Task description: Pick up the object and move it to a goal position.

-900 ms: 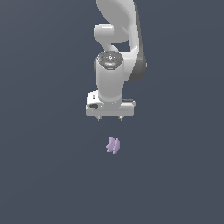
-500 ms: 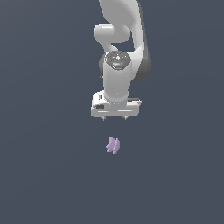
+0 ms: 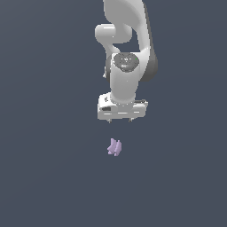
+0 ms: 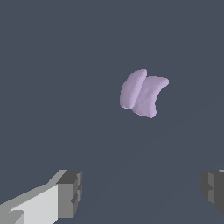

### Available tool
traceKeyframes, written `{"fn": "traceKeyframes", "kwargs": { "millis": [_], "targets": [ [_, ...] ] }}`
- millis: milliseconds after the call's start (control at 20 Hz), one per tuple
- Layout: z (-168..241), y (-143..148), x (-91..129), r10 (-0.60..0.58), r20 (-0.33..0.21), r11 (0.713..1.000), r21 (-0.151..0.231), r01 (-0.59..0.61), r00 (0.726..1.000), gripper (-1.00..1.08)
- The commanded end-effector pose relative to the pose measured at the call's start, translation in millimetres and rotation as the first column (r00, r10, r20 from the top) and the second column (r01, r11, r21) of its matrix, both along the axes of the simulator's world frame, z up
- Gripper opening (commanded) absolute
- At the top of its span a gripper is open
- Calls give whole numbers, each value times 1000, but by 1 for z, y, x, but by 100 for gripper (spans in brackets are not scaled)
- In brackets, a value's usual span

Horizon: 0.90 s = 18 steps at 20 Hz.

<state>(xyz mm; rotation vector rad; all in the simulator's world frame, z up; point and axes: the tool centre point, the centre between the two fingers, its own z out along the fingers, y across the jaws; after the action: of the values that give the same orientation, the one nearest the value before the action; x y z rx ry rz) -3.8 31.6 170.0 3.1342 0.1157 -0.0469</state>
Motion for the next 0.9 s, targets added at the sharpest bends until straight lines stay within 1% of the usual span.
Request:
{"fn": "traceKeyframes", "kwargs": {
  "millis": [0, 250, 400, 650, 850],
  "targets": [
    [-3, -1, 4, -19, 1, 1000, 1, 19, 1000, 100],
    [-16, -5, 20, -93, 6, 996, 3, 93, 996, 100],
    [-28, -8, 33, -156, 11, 988, 5, 156, 988, 100],
    [-51, -15, 56, -270, 19, 963, 6, 270, 963, 100],
    [-66, -19, 68, -332, 25, 943, 6, 332, 943, 100]
  ]
}}
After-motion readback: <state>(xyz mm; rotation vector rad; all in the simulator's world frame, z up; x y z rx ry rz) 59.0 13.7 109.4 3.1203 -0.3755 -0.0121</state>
